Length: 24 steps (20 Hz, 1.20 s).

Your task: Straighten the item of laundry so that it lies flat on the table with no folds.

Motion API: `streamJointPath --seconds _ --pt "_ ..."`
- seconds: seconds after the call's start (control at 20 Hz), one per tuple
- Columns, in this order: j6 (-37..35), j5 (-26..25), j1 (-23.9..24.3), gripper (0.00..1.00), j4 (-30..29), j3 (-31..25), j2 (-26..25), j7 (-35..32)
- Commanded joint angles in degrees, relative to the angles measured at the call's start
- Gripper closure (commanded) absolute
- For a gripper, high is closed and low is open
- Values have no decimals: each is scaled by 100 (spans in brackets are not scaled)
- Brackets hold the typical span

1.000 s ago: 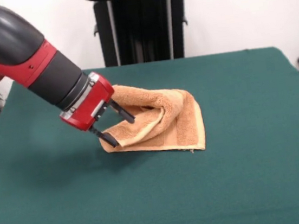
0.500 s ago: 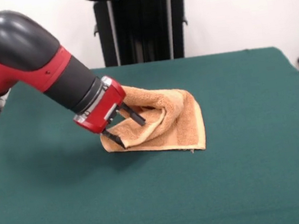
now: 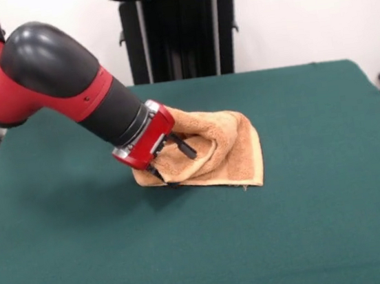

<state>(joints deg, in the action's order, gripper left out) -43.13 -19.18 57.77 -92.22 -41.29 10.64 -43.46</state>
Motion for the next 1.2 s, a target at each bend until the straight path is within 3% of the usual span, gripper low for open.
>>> streamJointPath --seconds 0.05,0.8,1.05,1.2 --pt "-172 33 -429 100 194 580 -141 -833" --pt "-65 20 -388 100 205 446 -33 -703" --pt "-294 257 61 100 -183 -199 404 -289" --pt "-719 333 560 100 -597 -951 288 667"
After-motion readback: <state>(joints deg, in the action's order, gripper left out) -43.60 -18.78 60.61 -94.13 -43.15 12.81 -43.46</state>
